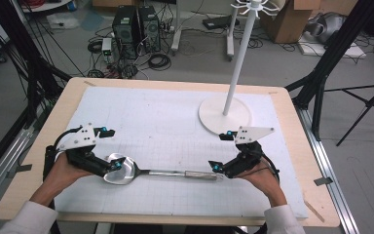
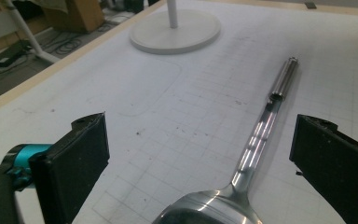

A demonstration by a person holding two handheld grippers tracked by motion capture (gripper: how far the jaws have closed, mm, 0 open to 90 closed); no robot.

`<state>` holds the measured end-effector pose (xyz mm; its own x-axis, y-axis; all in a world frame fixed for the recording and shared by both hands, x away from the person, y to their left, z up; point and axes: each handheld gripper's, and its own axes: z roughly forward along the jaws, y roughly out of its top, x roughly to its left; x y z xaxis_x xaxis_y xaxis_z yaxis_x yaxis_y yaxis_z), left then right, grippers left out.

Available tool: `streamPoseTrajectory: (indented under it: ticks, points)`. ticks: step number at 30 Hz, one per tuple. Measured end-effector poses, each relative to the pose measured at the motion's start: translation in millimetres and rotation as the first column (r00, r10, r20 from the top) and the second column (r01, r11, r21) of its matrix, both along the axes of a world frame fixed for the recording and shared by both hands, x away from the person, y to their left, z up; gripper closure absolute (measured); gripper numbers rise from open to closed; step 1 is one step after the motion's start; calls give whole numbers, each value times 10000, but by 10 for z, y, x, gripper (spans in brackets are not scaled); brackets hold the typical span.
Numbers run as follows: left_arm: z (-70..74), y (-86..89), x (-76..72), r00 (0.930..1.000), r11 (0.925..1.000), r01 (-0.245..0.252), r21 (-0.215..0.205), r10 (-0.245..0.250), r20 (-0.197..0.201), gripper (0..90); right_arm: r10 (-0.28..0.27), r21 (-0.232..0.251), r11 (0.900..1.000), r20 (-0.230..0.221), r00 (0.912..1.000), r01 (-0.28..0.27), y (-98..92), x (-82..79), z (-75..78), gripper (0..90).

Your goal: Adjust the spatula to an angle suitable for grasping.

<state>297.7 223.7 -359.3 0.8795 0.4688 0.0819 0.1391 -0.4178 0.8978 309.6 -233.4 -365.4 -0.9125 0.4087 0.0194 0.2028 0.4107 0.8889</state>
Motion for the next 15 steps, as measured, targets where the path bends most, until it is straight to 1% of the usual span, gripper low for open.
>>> streamPoseTrajectory:
  ticks: [1, 2, 3, 4, 6, 8, 9, 11, 13, 14, 15]
  points:
    - [14, -15, 17, 9999, 9998, 98, 172, -97, -45, 43, -4, 67, 10000, -60, 10000, 4, -24, -9, -15, 2]
    - [28, -43, 32, 9996, 9995, 224, 235, -220, -178, 30, -42, 106, 9999, -13, 10000, 42, -45, -20, -26, 2]
    - [38, -54, 45, 9992, 9988, 355, 338, -348, -213, 30, -46, 186, 9998, 54, 10000, 45, -67, -32, -39, 2]
    - [47, -79, 53, 9986, 9982, 458, 391, -447, -285, 30, -7, 205, 9998, 29, 10000, 6, -76, -35, -45, 2]
    - [71, -133, 74, 9974, 9951, 671, 726, -649, -324, 30, -2, 202, 9998, -8, 10000, 3, -100, -47, -42, 2]
    - [88, -183, 87, 9959, 9923, 848, 907, -814, -402, 30, 85, 369, 9993, 56, 9999, -87, -119, -51, -33, 2]
    - [106, -218, 95, 9949, 9889, 983, 1117, -949, -356, 30, 97, 399, 9992, 138, 9999, -102, -129, -48, -28, 3]
    - [130, -268, 105, 9934, 9844, 1123, 1351, -1079, -394, 30, 98, 426, 9990, 115, 9999, -103, -149, -49, -21, 2]
    - [152, -327, 117, 9918, 9800, 1259, 1544, -1210, -410, 30, -42, 457, 9990, 160, 9999, 35, -178, -45, -13, 3]
    - [165, -362, 125, 9909, 9761, 1323, 1726, -1258, -481, 30, -116, 494, 9987, 157, 9998, 108, -188, -43, -10, 2]
    - [170, -377, 127, 9905, 9746, 1336, 1799, -1254, -562, 30, -259, 562, 9981, 119, 9996, 252, -205, -45, -5, 2]
